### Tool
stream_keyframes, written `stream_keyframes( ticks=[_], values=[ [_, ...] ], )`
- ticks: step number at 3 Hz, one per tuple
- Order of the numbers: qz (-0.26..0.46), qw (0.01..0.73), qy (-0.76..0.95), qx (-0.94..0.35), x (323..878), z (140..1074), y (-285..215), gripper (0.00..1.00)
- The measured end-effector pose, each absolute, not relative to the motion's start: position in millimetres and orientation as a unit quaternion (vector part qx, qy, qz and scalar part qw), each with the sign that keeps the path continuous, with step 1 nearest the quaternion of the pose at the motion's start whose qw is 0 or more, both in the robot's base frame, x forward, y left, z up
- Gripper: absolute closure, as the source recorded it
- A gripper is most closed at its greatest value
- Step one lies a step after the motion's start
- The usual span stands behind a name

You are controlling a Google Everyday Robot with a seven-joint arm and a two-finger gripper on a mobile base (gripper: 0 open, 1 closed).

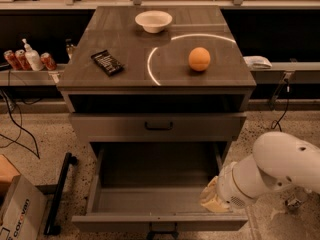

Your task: Close middle drawer

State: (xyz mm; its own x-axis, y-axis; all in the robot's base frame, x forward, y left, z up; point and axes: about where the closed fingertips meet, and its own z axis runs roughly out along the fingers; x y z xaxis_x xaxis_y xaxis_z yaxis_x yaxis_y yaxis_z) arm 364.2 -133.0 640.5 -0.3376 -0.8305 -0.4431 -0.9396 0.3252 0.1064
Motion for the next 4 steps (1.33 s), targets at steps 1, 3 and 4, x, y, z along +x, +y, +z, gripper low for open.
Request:
stream_keyframes(
  ticks=[1, 3, 4],
  values=[
    [0.173, 0.162, 0.794, -0.56, 360, 608, -129, 1.0],
    [0.201, 0.17, 0.804, -0.534, 345, 546, -129, 1.0],
    [0.222, 0.168, 0.815, -0.509, 339, 509, -127, 1.0]
  ],
)
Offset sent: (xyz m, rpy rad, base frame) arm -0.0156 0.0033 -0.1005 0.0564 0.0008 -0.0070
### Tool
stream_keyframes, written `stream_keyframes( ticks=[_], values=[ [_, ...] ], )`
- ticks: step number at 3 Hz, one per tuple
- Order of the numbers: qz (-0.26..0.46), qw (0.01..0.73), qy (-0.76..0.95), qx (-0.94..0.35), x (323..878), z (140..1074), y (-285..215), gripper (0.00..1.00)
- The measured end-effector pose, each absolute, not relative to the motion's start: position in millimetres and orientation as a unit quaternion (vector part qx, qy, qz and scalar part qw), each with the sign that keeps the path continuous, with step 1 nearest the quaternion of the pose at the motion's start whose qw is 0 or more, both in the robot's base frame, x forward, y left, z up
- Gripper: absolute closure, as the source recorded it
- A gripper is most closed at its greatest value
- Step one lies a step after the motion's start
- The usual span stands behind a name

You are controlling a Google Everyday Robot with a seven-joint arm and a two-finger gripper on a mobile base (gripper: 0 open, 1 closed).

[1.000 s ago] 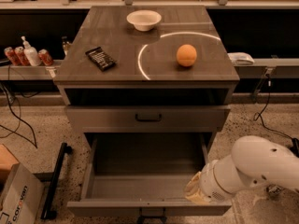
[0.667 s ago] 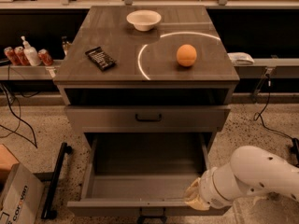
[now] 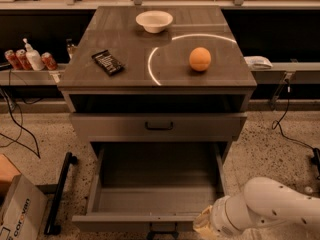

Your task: Close middle drawer

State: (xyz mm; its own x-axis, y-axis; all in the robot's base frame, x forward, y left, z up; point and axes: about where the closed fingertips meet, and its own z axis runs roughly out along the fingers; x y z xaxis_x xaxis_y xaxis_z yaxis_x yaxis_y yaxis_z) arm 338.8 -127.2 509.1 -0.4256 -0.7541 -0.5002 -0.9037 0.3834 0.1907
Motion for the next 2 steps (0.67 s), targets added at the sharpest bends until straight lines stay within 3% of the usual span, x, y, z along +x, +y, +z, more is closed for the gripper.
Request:
stream_keyframes(
  ticks=[2],
  values=[
    [0.253, 0.171, 0.834, -0.46, 338, 454, -131, 1.0]
  ],
)
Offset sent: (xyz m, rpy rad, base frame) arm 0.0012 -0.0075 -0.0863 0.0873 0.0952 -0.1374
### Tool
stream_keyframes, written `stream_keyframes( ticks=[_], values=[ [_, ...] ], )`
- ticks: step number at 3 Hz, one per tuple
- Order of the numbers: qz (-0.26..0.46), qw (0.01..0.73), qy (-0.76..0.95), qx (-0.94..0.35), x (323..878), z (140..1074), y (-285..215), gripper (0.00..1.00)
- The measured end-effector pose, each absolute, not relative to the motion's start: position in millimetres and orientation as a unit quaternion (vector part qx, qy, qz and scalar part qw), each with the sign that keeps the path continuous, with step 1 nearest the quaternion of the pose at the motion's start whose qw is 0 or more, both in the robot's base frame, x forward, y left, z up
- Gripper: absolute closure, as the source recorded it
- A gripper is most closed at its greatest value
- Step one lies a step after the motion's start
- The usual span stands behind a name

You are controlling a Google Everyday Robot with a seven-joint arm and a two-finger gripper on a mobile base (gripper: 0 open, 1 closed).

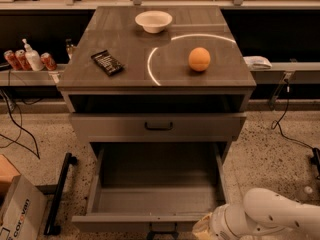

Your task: Close middle drawer

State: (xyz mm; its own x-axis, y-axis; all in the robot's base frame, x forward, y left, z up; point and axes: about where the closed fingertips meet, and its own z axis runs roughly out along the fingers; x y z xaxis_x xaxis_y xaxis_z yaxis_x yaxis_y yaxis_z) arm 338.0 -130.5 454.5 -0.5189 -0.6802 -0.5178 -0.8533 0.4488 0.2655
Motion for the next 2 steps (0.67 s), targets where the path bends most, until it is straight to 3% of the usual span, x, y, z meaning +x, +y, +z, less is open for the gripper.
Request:
stream_keyframes(
  ticks=[2],
  values=[
    [0.271, 0.161, 0.842, -0.438, 356.8, 412.3, -141.2, 1.0]
  ],
)
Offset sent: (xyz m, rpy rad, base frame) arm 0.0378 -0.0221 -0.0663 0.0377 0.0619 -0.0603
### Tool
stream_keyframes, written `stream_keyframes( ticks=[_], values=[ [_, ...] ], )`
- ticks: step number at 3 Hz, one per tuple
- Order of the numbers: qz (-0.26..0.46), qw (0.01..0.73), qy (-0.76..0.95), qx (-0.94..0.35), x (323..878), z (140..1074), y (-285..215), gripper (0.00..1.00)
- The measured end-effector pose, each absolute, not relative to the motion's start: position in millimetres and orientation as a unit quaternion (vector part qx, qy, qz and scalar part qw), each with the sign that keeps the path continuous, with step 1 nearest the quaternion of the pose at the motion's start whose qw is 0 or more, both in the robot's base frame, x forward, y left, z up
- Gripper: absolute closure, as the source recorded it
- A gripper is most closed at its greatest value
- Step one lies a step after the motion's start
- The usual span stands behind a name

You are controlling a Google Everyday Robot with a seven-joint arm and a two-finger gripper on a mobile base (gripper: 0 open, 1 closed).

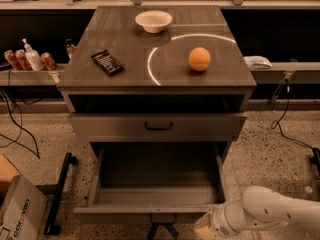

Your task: Close middle drawer

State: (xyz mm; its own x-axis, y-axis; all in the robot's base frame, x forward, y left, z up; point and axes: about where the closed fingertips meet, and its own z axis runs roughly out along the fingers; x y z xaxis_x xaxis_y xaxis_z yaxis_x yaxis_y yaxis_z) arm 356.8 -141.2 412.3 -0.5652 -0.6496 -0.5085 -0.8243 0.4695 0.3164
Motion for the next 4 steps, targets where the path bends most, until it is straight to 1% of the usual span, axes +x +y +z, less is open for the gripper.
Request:
stream_keyframes(
  ticks=[1, 2, 4],
  values=[
    [0.252, 0.165, 0.849, -0.433, 359, 406, -142, 1.0],
    [0.21, 0.201, 0.846, -0.446, 384, 399, -143, 1.0],
    [0.156, 0.254, 0.82, -0.489, 459, 399, -147, 1.0]
  ],
)
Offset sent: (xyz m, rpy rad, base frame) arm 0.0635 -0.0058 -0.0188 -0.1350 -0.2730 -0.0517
